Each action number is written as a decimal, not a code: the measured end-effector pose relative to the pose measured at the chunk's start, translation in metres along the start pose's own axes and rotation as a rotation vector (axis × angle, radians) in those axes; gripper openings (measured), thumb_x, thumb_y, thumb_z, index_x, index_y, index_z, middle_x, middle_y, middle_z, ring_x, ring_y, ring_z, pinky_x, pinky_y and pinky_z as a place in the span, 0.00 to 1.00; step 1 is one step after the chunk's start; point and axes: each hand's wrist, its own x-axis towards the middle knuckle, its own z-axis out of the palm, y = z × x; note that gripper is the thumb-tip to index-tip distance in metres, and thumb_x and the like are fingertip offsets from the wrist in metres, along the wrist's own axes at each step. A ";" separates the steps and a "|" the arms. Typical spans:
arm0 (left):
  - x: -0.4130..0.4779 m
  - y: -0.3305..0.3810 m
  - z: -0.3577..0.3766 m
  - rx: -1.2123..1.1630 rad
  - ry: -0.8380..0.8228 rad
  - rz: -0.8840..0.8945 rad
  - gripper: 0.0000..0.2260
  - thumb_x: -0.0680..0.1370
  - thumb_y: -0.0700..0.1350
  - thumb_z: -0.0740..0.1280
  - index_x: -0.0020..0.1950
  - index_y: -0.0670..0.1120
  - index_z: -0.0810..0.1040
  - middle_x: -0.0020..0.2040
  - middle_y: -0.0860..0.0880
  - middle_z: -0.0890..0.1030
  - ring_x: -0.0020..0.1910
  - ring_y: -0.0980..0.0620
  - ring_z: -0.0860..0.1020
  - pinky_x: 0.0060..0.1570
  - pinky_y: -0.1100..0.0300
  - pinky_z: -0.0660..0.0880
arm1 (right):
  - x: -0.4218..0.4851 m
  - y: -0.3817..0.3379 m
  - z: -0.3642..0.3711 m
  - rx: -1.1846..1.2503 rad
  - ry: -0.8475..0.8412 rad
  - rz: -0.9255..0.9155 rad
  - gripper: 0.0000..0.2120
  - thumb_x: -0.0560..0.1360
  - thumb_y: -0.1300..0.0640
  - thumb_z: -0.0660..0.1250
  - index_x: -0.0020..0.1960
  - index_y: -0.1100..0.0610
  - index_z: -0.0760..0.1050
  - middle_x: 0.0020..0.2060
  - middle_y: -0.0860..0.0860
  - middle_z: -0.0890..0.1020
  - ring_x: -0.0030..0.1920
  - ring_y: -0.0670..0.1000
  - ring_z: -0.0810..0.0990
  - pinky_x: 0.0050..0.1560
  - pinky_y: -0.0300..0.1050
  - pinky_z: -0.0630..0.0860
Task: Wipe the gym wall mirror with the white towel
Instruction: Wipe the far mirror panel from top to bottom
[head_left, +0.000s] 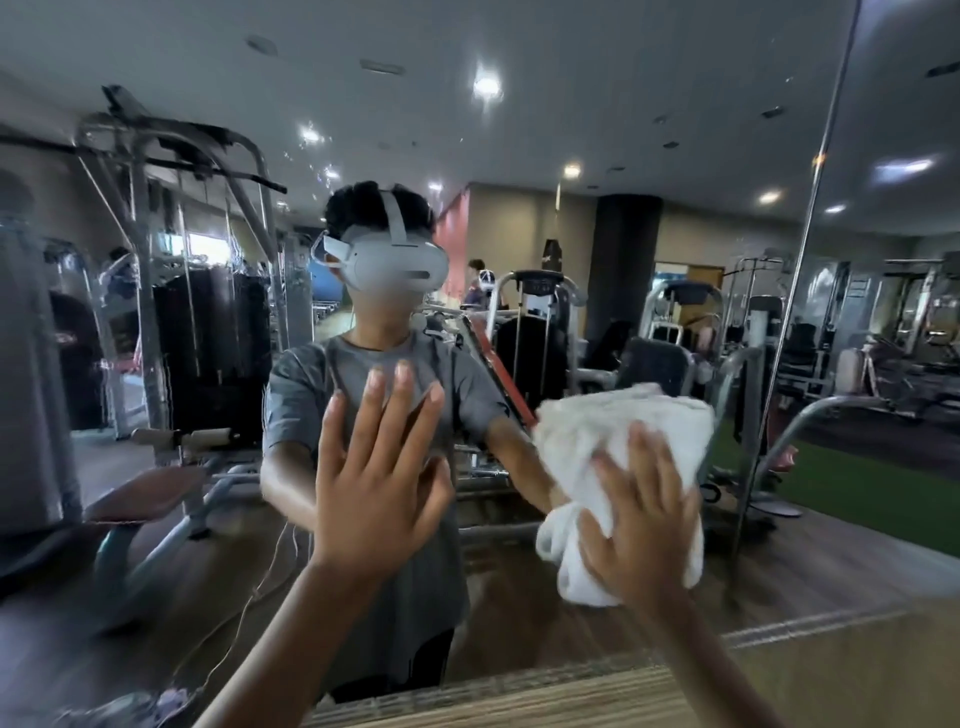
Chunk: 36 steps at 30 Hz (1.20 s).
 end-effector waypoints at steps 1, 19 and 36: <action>-0.006 0.000 0.001 -0.002 -0.006 0.011 0.30 0.76 0.51 0.66 0.77 0.44 0.68 0.79 0.41 0.63 0.79 0.40 0.60 0.74 0.36 0.58 | 0.008 0.001 -0.002 0.033 0.019 0.117 0.30 0.71 0.46 0.60 0.73 0.50 0.66 0.80 0.54 0.59 0.77 0.59 0.61 0.60 0.68 0.69; -0.011 0.004 0.006 0.060 0.012 0.007 0.29 0.76 0.51 0.66 0.76 0.43 0.69 0.77 0.38 0.65 0.78 0.39 0.62 0.73 0.35 0.61 | 0.032 -0.029 0.003 0.253 0.168 0.541 0.31 0.72 0.48 0.58 0.74 0.54 0.68 0.79 0.56 0.60 0.79 0.57 0.56 0.68 0.69 0.55; -0.021 0.002 0.003 -0.024 0.024 -0.017 0.27 0.77 0.50 0.65 0.75 0.45 0.71 0.77 0.40 0.66 0.77 0.40 0.63 0.73 0.36 0.62 | 0.032 -0.050 0.008 0.147 0.173 0.380 0.31 0.73 0.48 0.59 0.75 0.54 0.65 0.78 0.60 0.63 0.78 0.59 0.59 0.66 0.66 0.59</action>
